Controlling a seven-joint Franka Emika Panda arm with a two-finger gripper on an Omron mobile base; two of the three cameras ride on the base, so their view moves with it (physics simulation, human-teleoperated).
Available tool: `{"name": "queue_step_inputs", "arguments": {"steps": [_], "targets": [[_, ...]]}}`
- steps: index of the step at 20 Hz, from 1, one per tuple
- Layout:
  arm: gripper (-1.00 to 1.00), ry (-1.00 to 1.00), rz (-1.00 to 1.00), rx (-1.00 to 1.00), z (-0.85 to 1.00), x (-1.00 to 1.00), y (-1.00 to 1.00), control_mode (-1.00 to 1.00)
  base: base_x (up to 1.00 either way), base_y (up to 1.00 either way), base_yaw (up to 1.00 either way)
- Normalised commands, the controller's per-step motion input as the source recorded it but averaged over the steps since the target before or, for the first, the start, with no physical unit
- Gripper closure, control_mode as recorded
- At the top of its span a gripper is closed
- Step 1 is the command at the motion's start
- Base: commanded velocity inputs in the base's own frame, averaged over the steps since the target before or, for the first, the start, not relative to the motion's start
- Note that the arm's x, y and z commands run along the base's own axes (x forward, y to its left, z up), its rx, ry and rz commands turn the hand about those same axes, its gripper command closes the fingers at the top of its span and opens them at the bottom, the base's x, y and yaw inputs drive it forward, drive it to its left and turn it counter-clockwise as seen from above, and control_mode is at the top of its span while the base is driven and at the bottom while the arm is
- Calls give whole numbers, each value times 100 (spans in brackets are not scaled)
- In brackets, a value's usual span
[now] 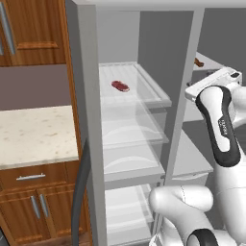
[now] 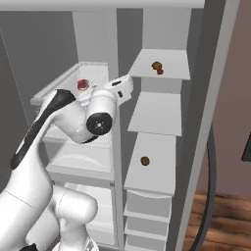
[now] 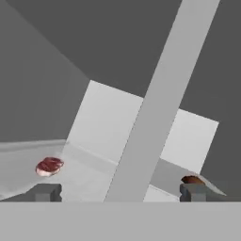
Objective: There's a chicken drumstick in the fridge that needs to be moved to the freezer for freezing. Pick up the chicken drumstick from the fridge, place it on any shelf in the freezer, and close the fridge and freezer doors when done.
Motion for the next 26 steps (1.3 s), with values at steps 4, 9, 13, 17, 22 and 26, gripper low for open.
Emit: {"name": "queue_step_inputs", "arguments": {"steps": [4, 9, 13, 17, 22, 26], "targets": [[-100, 19, -15, -3, 57, -41, 3, -100, 0, 0, 0], [-100, 57, -34, -4, 1, -8, 25, -100, 0, 0, 0], [-100, 31, -27, 10, -1, -13, 15, -100, 0, 0, 0], [-100, 0, -15, 9, -28, -22, 0, -100, 0, 0, 0], [-100, 6, -7, 5, -55, -15, 0, -100, 0, 0, 0], [-100, 12, 0, 14, -55, -26, 0, -100, 0, 0, 0]]}}
